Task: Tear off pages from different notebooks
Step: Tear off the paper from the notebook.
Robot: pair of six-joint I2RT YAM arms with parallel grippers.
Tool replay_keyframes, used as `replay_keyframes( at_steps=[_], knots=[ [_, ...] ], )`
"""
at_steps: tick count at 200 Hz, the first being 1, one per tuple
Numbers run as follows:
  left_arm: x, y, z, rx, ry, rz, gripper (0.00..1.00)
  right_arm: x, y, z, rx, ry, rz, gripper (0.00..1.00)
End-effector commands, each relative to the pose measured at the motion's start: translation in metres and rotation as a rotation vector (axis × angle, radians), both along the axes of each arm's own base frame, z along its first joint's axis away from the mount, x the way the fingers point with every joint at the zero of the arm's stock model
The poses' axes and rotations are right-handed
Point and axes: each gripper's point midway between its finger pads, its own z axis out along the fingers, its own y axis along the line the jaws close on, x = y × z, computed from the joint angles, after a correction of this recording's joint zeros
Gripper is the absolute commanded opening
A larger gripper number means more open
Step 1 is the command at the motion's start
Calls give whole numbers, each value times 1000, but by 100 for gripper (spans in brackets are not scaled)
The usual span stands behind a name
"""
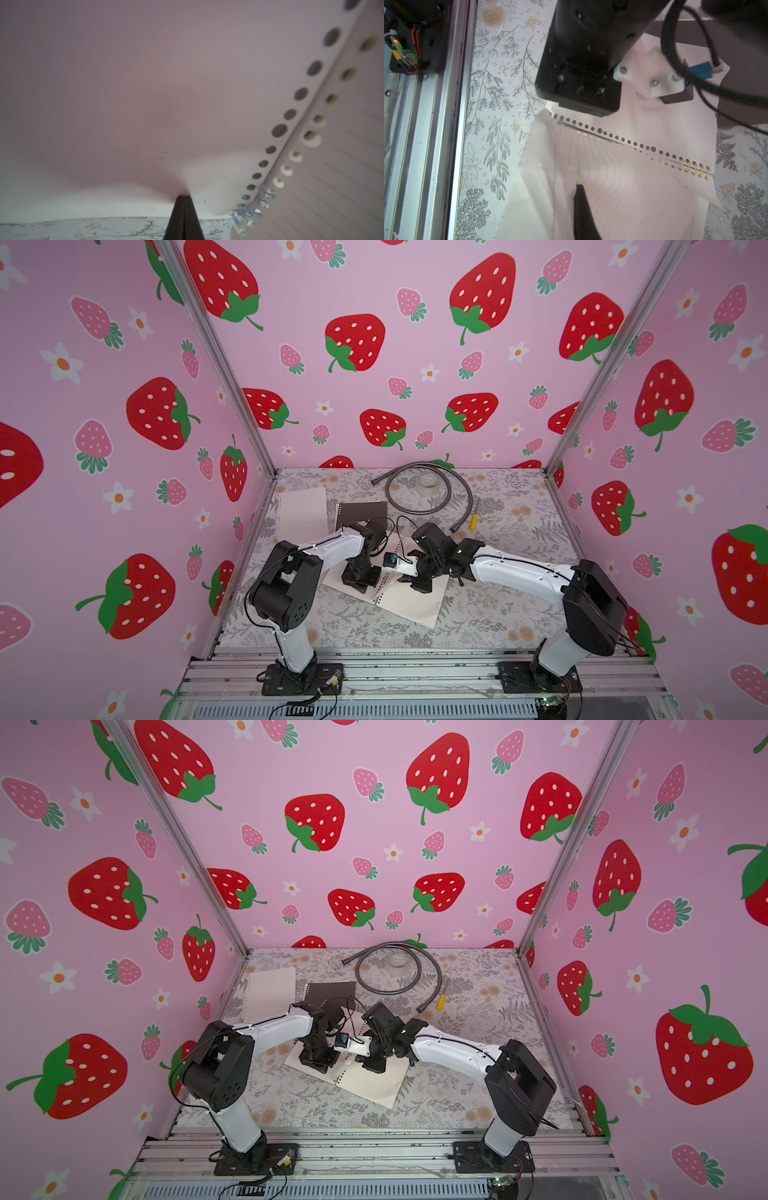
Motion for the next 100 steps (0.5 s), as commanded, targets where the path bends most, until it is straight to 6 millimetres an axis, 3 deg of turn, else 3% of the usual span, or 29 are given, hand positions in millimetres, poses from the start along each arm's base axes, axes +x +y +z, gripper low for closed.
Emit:
replay_keyframes(
  at_steps=[1, 61, 100],
  knots=[
    [1, 6, -6, 62, 17, 10, 0, -2, 0, -3, -48, 13, 24, 0],
    [-3, 9, -21, 82, 37, 9, 0, 49, 18, -15, -105, -78, -36, 0],
    [0, 8, -22, 79, 29, 1, 0, 77, 1, -20, -149, -140, -74, 0]
  ],
)
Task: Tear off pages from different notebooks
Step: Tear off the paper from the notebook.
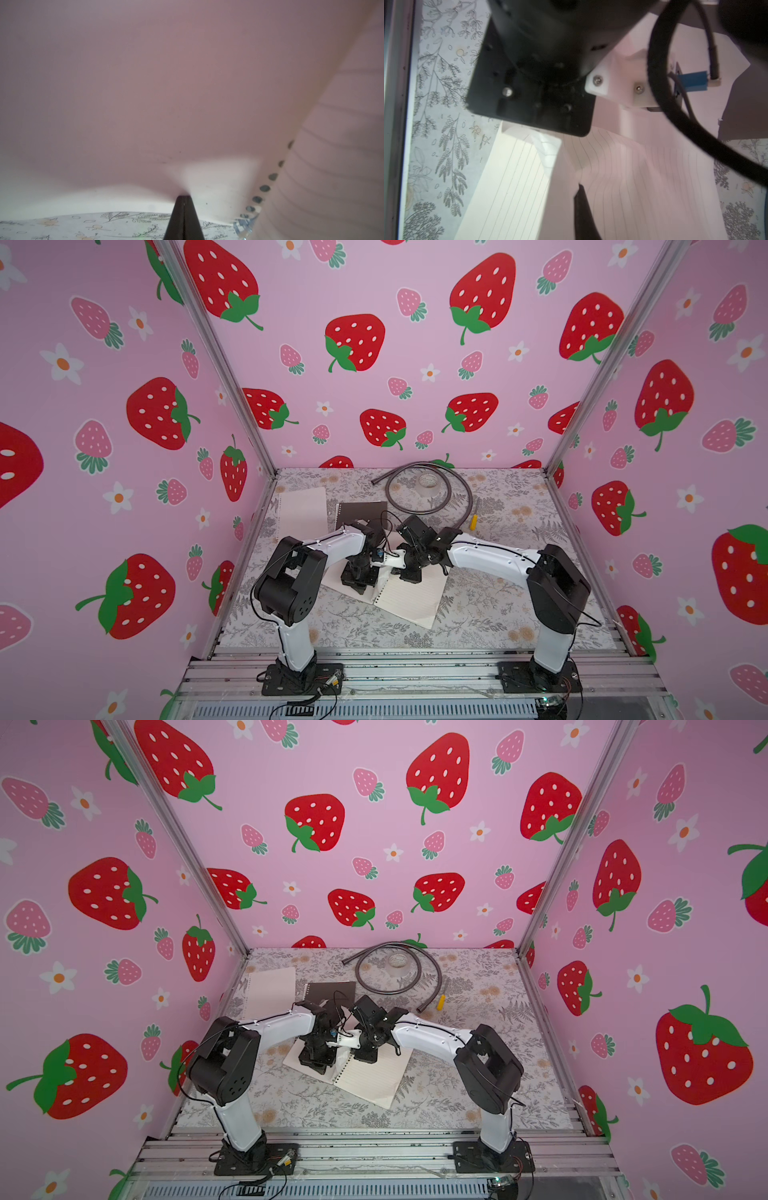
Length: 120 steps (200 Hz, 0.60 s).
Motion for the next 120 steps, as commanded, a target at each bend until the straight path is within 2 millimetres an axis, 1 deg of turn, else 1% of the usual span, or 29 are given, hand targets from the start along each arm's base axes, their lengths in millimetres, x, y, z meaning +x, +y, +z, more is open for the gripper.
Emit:
replay_keyframes(
  at_steps=[1, 20, 40, 73, 100, 120],
  knots=[
    [-2, 4, -18, 47, 14, -20, 0, 33, -12, 8, -19, -89, -63, 0],
    [-1, 3, -19, 43, 8, -23, 0, 50, -24, 10, -30, -136, -111, 0],
    [-2, 3, -21, 42, 15, -26, 0, 63, -33, 9, -37, -188, -135, 0],
    [-1, 3, -23, 40, 12, -33, 0, 68, -56, -5, -83, -192, -157, 0],
    [-1, 3, -24, 43, 11, -42, 0, 75, -80, -17, -116, -188, -217, 0],
    [-1, 3, -25, 44, 16, -45, 0, 82, -94, -21, -130, -184, -272, 0]
  ],
)
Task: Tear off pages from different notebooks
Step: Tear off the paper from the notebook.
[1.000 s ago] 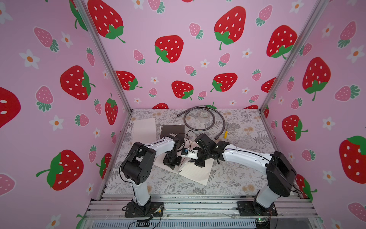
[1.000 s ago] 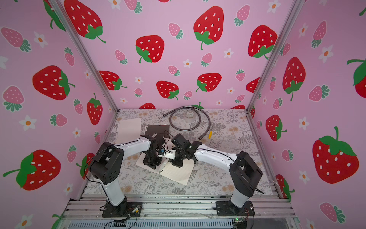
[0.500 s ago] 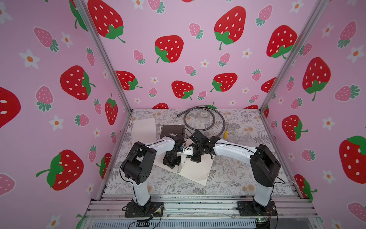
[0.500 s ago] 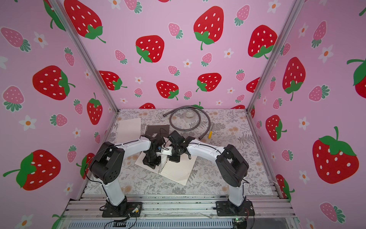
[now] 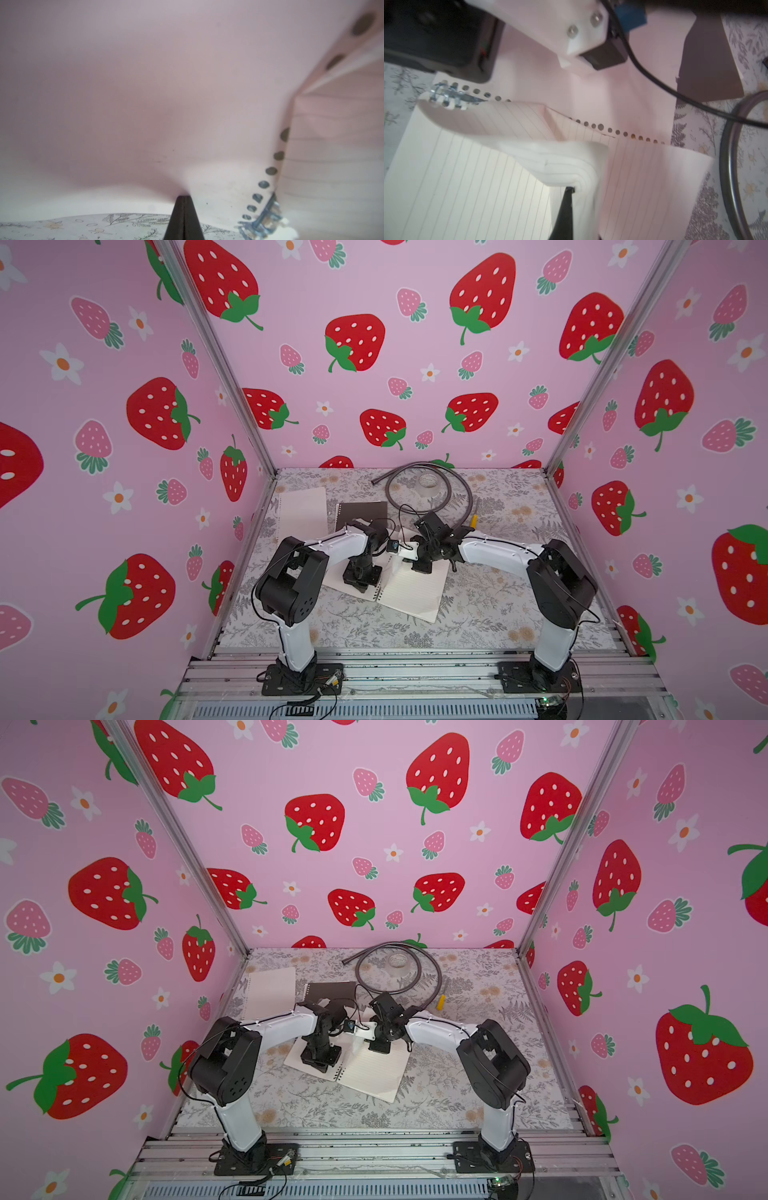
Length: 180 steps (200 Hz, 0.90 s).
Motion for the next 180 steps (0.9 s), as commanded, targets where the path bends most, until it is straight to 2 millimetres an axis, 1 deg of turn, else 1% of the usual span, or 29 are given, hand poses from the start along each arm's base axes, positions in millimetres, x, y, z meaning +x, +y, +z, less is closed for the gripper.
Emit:
replay_keyframes(
  at_steps=[1, 46, 61, 73, 79, 88, 111, 122, 138, 146, 159, 180],
  knots=[
    [-7, 6, -25, 42, 43, -23, 0, 25, -28, 10, -21, -70, -128, 0],
    [-7, 5, -26, 45, 42, -30, 0, 27, -45, 11, -29, -84, -170, 0],
    [-7, 4, -26, 40, 41, -30, 0, 28, -49, 15, -22, -98, -191, 0],
    [-5, 4, -23, 38, 28, -30, 0, 31, -50, 23, -6, -126, -210, 0],
    [-3, 3, -21, 33, 17, -30, 0, 35, -51, 29, 7, -151, -225, 0],
    [1, 0, -16, 16, -8, -30, 0, 41, -50, 44, 37, -197, -254, 0],
    [8, -18, 2, -96, -67, -38, 0, 59, -51, 99, 137, -343, -326, 0],
    [10, -23, 9, -127, -87, -36, 0, 66, -53, 122, 155, -406, -339, 0],
    [12, -25, 15, -143, -97, -36, 0, 73, -55, 145, 155, -472, -350, 0],
    [12, -25, 16, -142, -99, -37, 0, 76, -56, 151, 146, -494, -348, 0],
    [11, -24, 15, -141, -98, -39, 0, 76, -56, 151, 134, -497, -336, 0],
    [11, -25, 16, -146, -100, -39, 0, 75, -53, 142, 130, -474, -322, 0]
  ],
)
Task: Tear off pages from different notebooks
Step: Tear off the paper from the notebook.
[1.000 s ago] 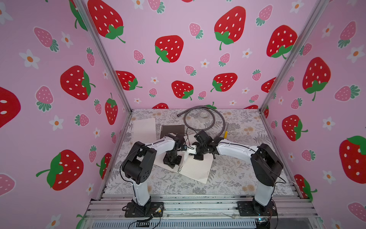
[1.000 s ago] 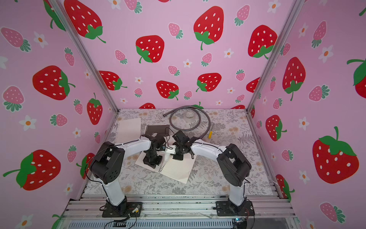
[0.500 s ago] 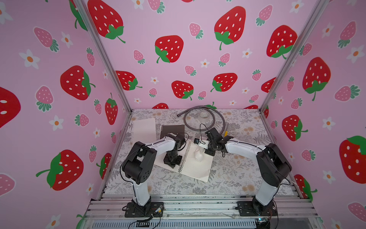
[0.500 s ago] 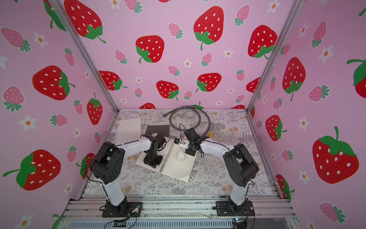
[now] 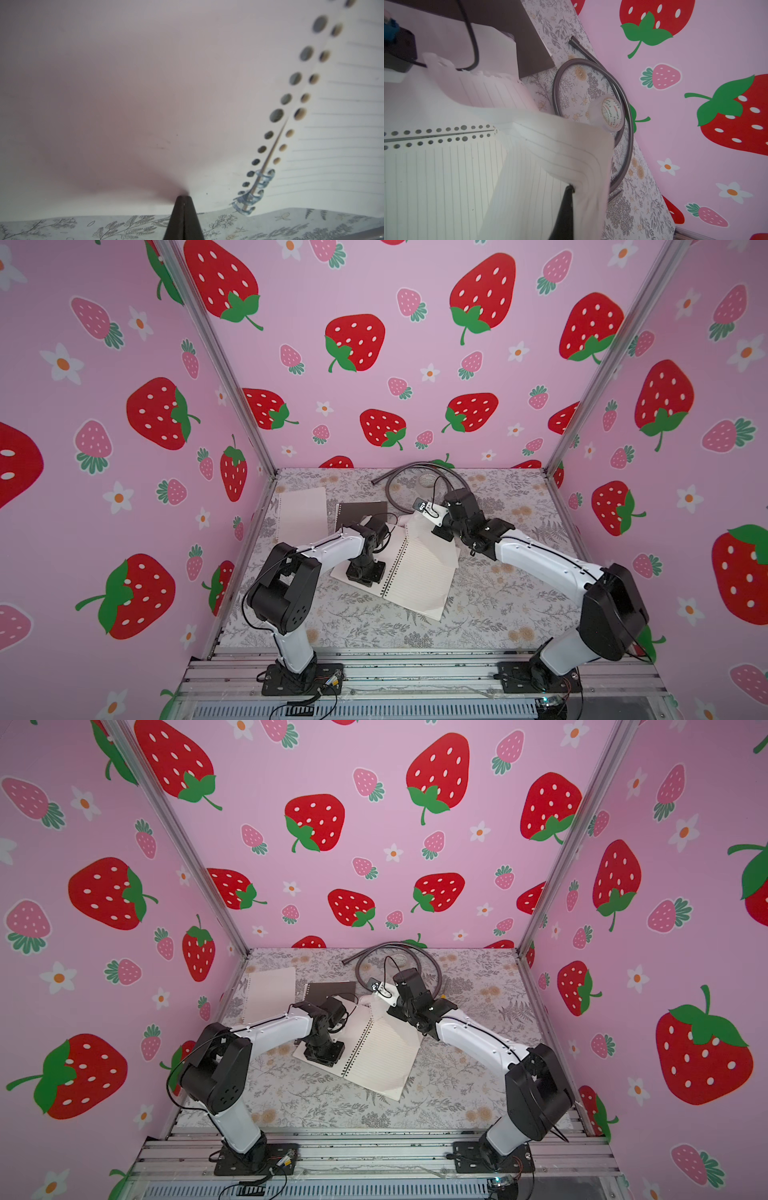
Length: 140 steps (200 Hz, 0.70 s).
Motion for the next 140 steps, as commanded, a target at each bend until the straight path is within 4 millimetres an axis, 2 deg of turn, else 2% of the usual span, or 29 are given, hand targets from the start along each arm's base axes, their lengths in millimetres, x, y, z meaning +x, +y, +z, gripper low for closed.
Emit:
replay_keyframes(
  at_steps=[1, 29, 71, 120, 140],
  knots=[
    [-2, -4, 2, -21, 0, -14, 0, 3, -2, -5, -29, -3, -9, 0],
    [-3, -8, 3, -45, 5, -14, 0, 6, 0, -17, -38, 20, -24, 0],
    [-2, -14, 3, -77, 3, -15, 0, 18, 9, -21, -50, 29, -12, 0],
    [-6, -16, -10, -75, 23, -25, 0, 87, 18, -9, 43, -6, -99, 0],
    [-9, -16, -17, -43, 36, -44, 0, 117, 18, -13, 38, -7, -145, 0]
  ],
)
